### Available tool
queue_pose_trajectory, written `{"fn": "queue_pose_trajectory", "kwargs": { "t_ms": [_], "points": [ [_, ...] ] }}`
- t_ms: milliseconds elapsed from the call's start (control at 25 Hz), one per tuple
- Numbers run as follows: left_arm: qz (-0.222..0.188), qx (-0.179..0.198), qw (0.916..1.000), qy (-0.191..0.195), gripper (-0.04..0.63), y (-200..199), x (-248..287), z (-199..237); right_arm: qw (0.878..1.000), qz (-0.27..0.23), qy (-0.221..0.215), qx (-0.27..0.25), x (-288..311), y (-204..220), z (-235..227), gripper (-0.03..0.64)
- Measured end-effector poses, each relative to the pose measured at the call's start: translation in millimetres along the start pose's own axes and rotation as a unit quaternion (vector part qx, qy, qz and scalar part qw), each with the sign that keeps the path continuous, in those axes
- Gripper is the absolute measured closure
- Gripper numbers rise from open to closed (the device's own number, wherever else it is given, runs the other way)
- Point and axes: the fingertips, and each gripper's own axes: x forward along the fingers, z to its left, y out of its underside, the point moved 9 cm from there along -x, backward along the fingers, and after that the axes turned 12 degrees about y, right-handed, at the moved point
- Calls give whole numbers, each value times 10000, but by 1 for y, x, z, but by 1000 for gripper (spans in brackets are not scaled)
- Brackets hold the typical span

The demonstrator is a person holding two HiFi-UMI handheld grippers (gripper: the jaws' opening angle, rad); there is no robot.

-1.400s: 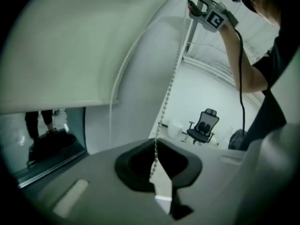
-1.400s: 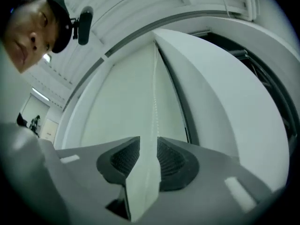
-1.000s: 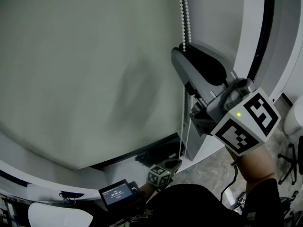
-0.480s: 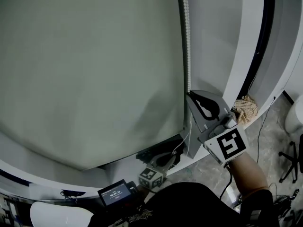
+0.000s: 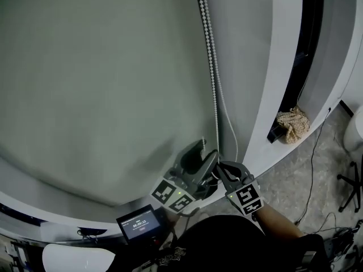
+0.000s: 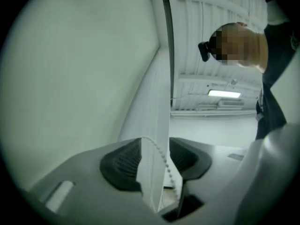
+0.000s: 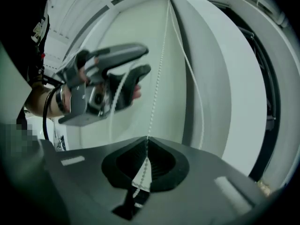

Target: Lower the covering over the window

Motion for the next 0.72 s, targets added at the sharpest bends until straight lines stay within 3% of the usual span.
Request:
{"fn": "queue_pose_trajectory", "kwargs": {
  "t_ms": [160,240,360,440,520,600,720],
  "points": [
    [-267,147,9994,169,382,-19,26,1,9995,289,73,40,0,26,2,604],
    [-121,311,9994,49,350,-22,29,0,9992,322,222,72,-2,27,-3,604],
    [807,601,9940,-419,345,-5,15,1,9979,415,404,291,-9,28,-14,604],
    [1757,648,9816,-379,360,24,-1,1,9965,457,473,513,-14,28,-21,604],
    [2293,377,9724,-198,364,52,-17,0,9951,474,490,723,-18,28,-24,604],
    [2074,31,9782,-53,364,57,-26,-3,9947,476,449,797,-16,28,-26,604],
    [937,-181,9954,-70,374,26,-20,-7,9971,464,160,586,-7,26,-19,604]
  ]
}}
